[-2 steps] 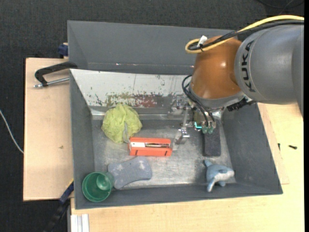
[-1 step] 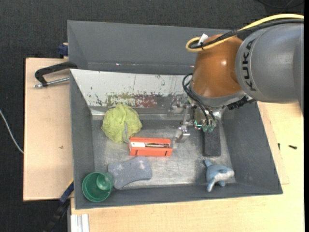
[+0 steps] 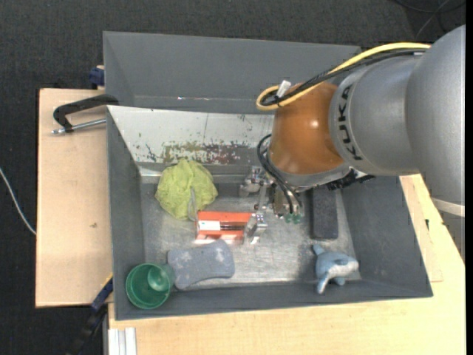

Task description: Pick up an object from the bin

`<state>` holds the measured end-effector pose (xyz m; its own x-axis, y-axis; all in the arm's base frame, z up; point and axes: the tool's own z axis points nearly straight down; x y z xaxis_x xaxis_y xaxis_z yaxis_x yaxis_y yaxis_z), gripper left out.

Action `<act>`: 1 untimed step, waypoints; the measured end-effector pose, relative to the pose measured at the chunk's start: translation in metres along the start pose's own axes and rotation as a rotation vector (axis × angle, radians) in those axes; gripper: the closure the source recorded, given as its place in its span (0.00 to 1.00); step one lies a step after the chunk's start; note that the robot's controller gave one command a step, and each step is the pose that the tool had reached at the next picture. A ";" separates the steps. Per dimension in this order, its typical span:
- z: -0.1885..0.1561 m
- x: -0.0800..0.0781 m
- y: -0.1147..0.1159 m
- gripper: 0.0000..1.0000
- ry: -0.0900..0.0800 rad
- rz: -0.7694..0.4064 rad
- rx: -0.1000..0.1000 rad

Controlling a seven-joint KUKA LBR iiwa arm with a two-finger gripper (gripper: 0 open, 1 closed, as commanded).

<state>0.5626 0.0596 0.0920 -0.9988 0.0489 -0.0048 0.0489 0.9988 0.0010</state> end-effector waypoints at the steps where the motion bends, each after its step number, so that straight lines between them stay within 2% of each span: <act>1: 0.017 -0.005 0.039 1.00 -0.007 -0.108 -0.002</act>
Offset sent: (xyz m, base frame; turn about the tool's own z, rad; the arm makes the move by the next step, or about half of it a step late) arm 0.0000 0.0000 0.0000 0.0000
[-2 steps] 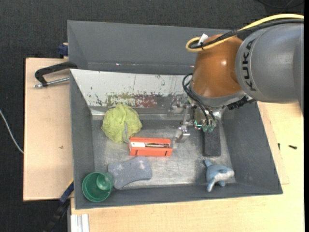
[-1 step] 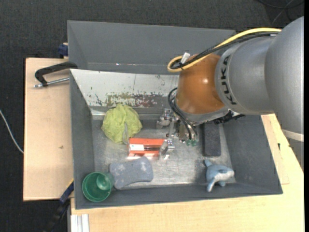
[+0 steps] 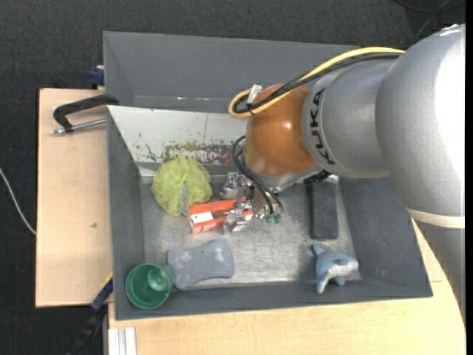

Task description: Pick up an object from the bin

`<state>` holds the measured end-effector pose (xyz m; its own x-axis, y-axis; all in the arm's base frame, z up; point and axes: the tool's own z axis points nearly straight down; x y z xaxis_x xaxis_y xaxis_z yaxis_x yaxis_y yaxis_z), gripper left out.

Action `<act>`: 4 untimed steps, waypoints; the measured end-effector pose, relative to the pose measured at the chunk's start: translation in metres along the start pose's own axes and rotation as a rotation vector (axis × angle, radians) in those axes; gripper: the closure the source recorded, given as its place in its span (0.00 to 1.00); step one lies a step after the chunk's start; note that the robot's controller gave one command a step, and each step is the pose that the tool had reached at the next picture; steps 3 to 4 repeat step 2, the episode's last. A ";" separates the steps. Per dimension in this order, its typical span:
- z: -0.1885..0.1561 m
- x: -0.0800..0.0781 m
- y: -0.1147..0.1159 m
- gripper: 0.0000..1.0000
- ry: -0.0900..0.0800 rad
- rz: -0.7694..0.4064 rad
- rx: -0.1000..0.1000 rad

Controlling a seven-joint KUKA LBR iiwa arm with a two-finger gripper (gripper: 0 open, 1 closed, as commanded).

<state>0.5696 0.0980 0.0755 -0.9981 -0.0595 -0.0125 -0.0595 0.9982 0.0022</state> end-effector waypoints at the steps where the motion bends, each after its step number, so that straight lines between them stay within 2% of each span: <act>1: 0.000 0.000 0.000 1.00 0.000 0.000 0.000; 2: -0.172 0.001 0.007 1.00 0.001 -0.004 0.000; 4: -0.172 0.001 0.007 1.00 0.001 -0.004 0.000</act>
Offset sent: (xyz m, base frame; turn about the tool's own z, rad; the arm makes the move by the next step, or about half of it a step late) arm -0.0055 0.0062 0.1676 -0.0040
